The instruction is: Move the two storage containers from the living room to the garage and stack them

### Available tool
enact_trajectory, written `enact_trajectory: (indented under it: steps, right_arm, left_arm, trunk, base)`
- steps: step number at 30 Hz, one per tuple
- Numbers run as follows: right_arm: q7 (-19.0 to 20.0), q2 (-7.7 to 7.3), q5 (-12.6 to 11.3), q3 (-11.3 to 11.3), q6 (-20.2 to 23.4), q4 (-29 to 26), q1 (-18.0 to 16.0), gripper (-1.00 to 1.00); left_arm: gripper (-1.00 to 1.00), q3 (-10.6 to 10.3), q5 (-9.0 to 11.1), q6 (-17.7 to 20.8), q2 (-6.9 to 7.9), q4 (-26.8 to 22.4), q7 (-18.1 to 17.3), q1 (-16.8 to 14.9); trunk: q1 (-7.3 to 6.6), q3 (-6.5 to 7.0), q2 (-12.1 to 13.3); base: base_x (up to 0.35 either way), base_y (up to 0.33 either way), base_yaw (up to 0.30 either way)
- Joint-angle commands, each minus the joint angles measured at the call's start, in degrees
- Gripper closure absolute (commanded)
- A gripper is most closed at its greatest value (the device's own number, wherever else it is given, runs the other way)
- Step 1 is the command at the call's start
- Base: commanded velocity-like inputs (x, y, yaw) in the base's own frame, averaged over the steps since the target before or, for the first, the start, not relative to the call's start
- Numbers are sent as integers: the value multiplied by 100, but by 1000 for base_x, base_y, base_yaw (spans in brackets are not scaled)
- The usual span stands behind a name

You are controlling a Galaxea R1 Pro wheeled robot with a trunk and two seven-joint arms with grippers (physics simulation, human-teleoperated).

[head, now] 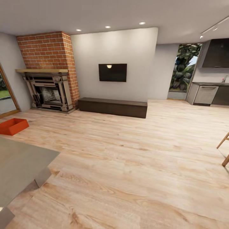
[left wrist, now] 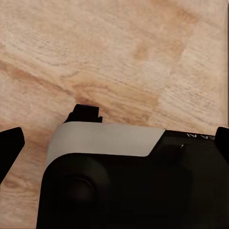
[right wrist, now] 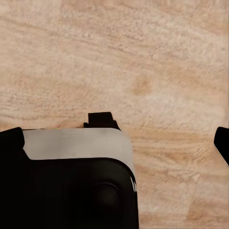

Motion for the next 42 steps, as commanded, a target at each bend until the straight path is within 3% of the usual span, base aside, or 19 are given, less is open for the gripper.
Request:
enact_trajectory:
  steps: [1, 42]
  right_arm:
    - [-4, 8, -64, 48, -31, 17, -6, -100]
    - [0, 14, -97, 46, -32, 17, -6, -100]
  left_arm:
    - [-100, 27, 31, -23, -2, 6, 7, -4]
    - [-100, 26, 31, -25, -2, 6, 8, -4]
  trunk:
    - [3, -6, -2]
    - [3, -6, -2]
  base:
    - [324, 0, 0]
    - [324, 0, 0]
